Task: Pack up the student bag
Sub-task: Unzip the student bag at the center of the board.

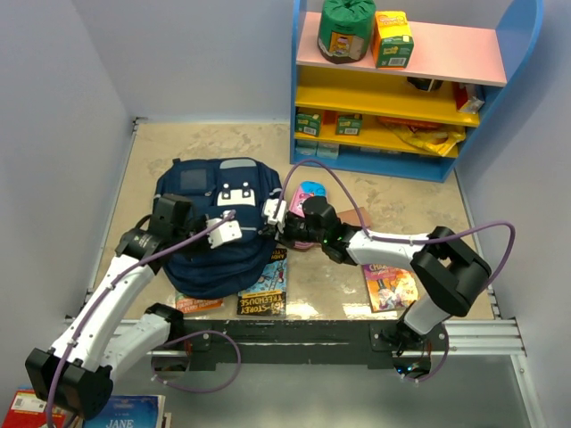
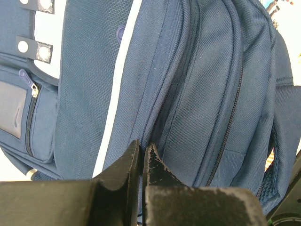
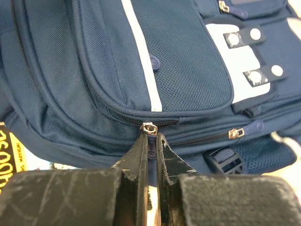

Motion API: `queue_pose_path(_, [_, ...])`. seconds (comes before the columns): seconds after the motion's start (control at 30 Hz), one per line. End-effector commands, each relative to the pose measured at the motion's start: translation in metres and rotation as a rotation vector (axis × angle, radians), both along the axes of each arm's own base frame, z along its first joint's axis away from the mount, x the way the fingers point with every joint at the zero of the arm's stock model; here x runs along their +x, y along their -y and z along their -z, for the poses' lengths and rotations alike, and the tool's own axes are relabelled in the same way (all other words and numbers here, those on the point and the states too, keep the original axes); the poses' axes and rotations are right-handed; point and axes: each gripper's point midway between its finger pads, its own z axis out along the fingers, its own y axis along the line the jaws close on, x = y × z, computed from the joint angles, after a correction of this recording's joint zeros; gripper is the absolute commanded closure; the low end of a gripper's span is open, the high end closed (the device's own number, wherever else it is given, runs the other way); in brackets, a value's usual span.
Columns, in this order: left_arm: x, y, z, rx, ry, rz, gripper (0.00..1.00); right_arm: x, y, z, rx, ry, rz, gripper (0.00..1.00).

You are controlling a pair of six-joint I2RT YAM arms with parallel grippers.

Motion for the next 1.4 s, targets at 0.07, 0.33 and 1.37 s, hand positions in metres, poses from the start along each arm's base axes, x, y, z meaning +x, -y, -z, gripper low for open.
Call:
queue_pose_path(0.07, [0.026,0.016,-0.015,-0.132,0.045,-0.102,1.00,-0.016,0.004,-0.010,0.068,-0.135,0.170,1.00])
queue_pose_path(0.33, [0.028,0.023,-0.005,-0.186,0.007,-0.140,1.00,-0.040,0.014,-0.033,0.144,-0.166,0.351,1.00])
queue_pose_path(1.37, [0.026,0.033,-0.023,-0.215,0.020,-0.067,1.00,-0.017,0.022,-0.016,0.096,-0.160,0.465,0.45])
